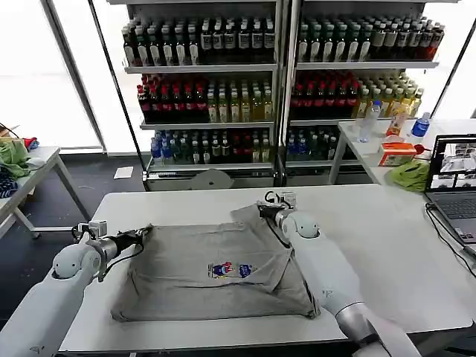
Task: Fold and organize the clothes.
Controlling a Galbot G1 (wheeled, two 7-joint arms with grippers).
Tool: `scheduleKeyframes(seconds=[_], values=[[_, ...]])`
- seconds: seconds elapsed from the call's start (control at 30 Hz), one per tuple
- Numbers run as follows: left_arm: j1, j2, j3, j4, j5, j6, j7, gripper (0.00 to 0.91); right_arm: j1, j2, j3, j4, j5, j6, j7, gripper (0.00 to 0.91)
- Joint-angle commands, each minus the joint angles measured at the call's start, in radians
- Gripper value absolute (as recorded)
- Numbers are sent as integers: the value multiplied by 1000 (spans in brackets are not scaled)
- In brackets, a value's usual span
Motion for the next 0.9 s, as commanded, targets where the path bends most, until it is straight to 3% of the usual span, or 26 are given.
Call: scheduleKeyframes(seconds=[0.03, 0.2, 0.43, 0.9], values=[[-8, 4, -1, -7, -9, -13, 3, 10, -14, -7, 6, 54, 26, 0, 12, 0], [-1, 10, -20, -45, -21, -35, -7, 0, -73, -58, 15, 245, 155, -3, 80, 0], [55, 22, -101, -145, -65, -28, -7, 0, -168, -139, 20, 474, 236, -3, 142, 0], [245, 60, -268, -377, -107, -27, -42, 10, -410, -260, 85, 888, 312, -3, 218, 0]])
